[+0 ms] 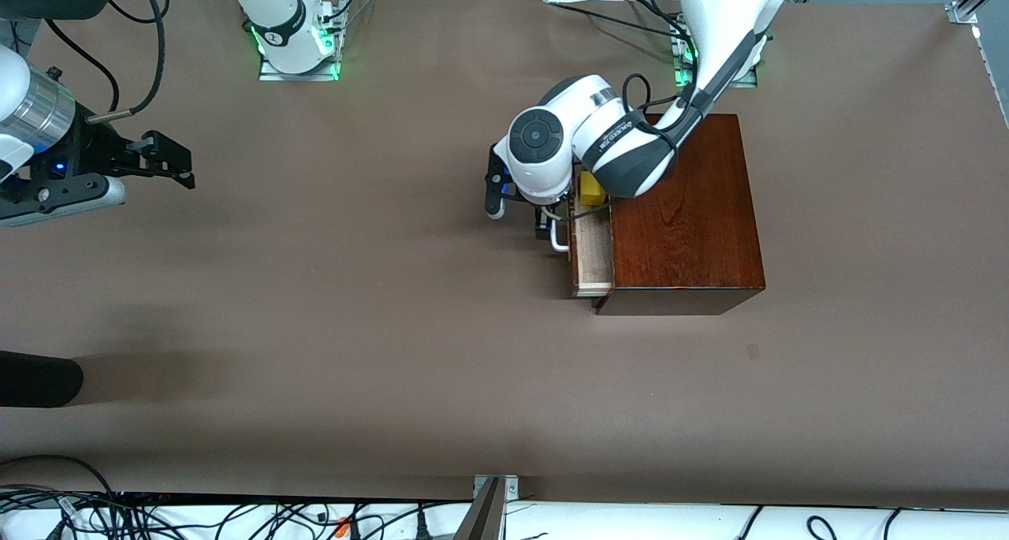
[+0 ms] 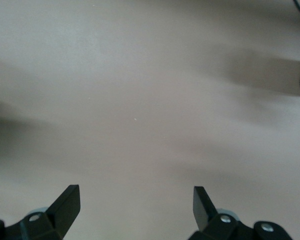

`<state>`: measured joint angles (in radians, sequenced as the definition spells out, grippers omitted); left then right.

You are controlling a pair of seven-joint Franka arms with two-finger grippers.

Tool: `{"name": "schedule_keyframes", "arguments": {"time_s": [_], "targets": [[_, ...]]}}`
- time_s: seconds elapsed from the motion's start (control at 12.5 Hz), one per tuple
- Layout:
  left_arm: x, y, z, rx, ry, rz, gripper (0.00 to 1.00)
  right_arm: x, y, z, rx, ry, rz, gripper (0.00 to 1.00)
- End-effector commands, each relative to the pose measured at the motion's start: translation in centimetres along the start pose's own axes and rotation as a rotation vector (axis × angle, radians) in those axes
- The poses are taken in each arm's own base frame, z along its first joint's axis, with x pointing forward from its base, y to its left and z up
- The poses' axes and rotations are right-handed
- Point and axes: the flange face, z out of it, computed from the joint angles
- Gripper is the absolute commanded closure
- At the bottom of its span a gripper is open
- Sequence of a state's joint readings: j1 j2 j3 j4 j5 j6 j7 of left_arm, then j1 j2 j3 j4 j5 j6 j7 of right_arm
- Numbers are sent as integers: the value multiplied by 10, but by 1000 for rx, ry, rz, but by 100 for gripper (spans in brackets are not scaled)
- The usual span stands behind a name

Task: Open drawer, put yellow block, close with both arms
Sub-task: 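Push the drawer front with the left gripper into the box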

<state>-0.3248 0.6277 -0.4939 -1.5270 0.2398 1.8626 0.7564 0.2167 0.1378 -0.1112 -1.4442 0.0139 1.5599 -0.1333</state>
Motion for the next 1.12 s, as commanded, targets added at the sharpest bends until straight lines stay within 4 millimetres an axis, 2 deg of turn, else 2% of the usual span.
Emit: {"name": "schedule_keyframes", "arguments": {"time_s": [0.0,0.08,0.4,0.48,1.04], "targets": [[-34,-16,0,-11,-68,4,0,-5,4,-15,-23,21,12,0],[-37,-19,-1,-11,-66,-2,0,-5,6,-22,-25,34,17,0],[-53,-26,-2,-27,-74,4,0,-5,9,-22,-17,32,38,0],[-62,-32,-2,-30,-70,-2,0,-5,5,-22,-13,34,35,0],[-70,-35,-2,-41,-77,-13,0,-11,-1,-19,0,-18,76,0]]}}
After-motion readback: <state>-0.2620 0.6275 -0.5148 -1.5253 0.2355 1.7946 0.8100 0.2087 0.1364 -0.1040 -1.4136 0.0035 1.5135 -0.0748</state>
